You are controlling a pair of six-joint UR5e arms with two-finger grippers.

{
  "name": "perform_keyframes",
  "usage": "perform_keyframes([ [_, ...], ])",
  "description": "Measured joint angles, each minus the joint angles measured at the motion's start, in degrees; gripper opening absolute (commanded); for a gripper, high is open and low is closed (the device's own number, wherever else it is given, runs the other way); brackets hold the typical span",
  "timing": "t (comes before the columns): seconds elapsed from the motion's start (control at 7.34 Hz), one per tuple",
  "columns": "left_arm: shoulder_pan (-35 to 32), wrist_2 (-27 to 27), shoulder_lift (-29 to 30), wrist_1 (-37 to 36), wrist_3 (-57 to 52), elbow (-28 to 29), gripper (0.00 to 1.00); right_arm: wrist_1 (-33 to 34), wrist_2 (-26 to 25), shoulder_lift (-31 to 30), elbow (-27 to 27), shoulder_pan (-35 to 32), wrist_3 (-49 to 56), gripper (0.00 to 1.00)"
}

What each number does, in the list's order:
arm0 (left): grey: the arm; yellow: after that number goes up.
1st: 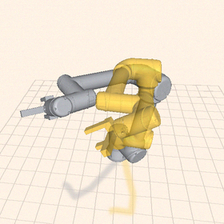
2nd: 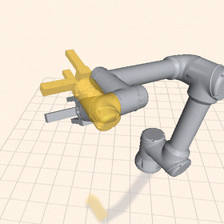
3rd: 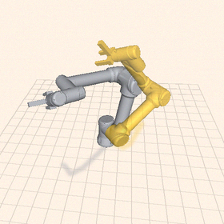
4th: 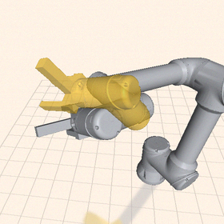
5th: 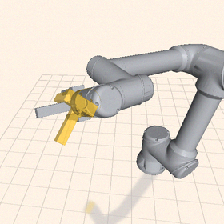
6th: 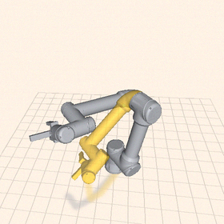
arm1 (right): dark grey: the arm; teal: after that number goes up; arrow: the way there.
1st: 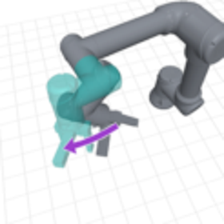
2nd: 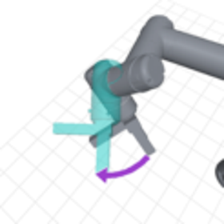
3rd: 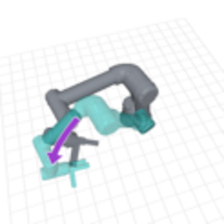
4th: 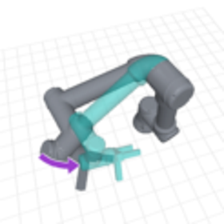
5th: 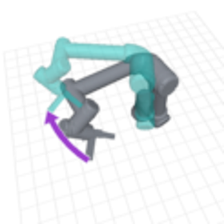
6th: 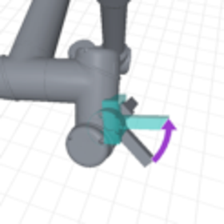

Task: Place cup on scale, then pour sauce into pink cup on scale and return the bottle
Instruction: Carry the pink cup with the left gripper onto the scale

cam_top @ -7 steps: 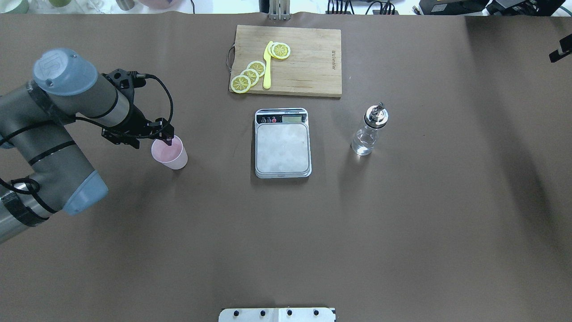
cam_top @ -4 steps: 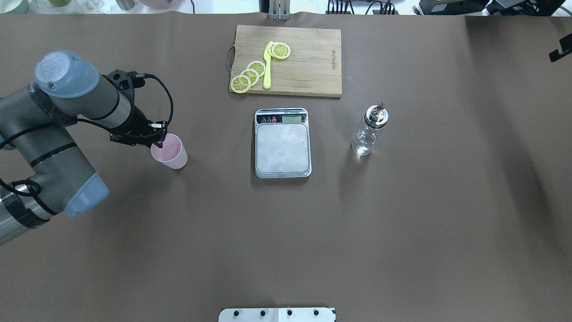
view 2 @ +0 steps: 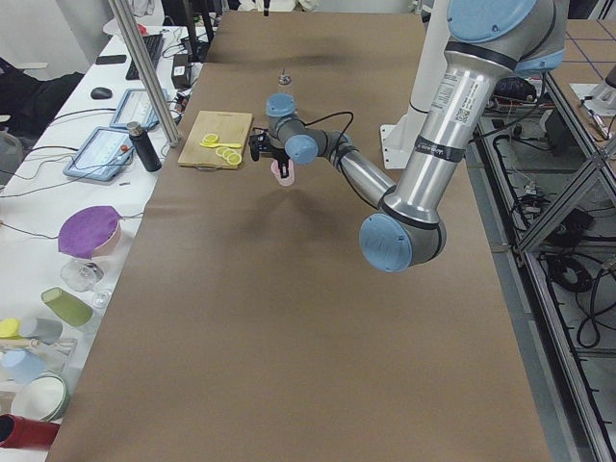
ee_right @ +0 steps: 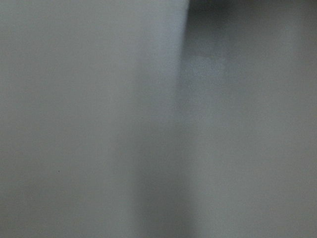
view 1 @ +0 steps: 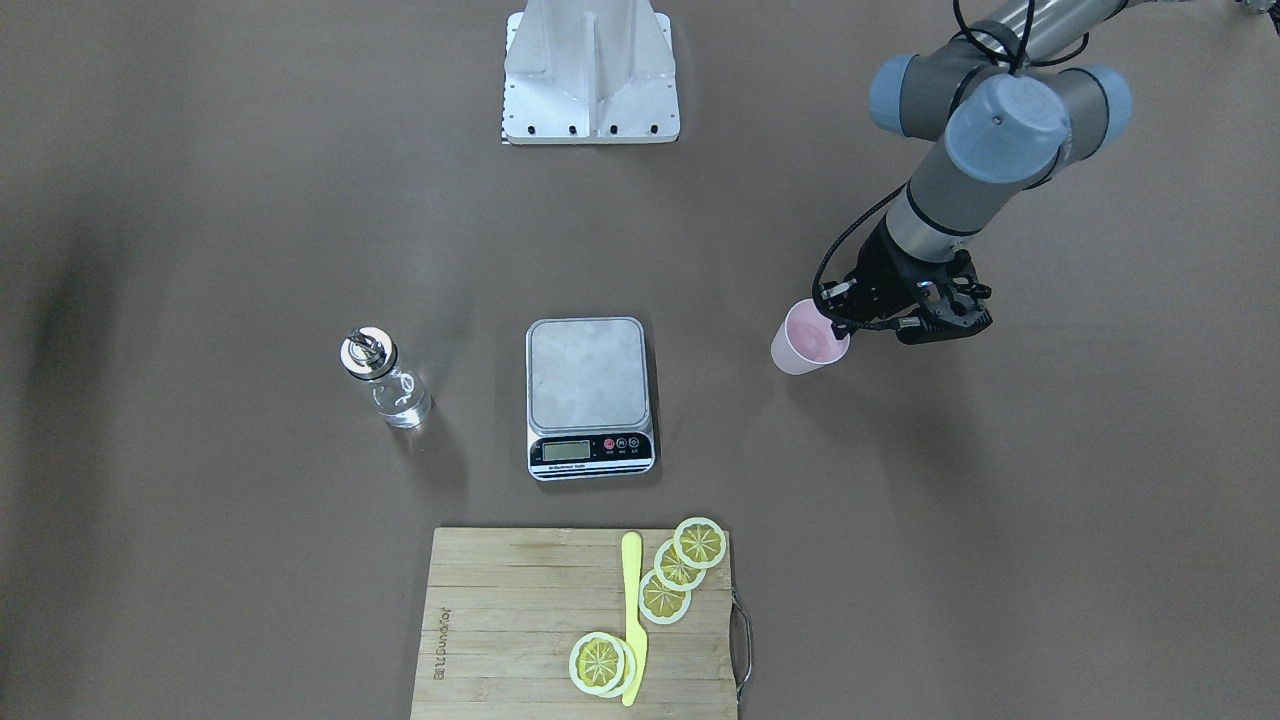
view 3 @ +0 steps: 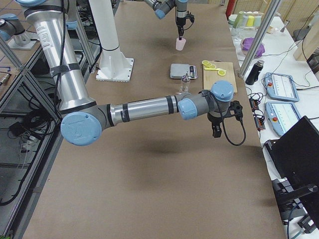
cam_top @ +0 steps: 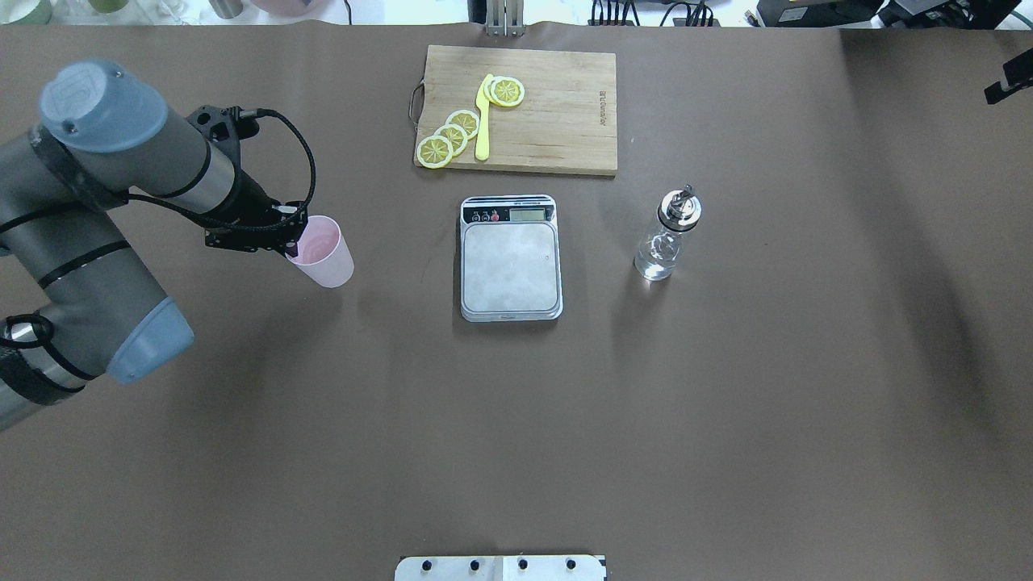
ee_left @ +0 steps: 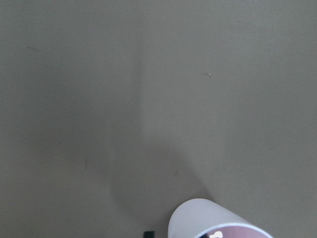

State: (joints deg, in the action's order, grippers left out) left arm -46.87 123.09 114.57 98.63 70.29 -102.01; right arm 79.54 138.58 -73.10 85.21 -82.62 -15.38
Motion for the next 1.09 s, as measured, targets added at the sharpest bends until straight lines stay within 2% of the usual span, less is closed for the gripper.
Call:
perform_keyframes([
  [0.27,-0.44,1.10,8.19,-5.99,5.73,1.11,0.00,0.00,-2.37,0.23,1.68,1.25,-0.31,1.00],
  [0.54,1.57,0.02,16.56,-7.30,12.78,5.89,0.00,0.00,-4.08,0.56,2.61,2.39,-0.72,1.00],
  [0.82,5.13,-5.09,23.01,-7.39,17.33,11.79,0.00,0.00,-4.39,0.66,2.74,2.83,-1.01,1.00],
  [1.09,9.00,-10.78,25.40,-7.46,19.55,14.46,0.00,0.00,-4.38,0.63,2.88,3.07,-1.73,1.00],
])
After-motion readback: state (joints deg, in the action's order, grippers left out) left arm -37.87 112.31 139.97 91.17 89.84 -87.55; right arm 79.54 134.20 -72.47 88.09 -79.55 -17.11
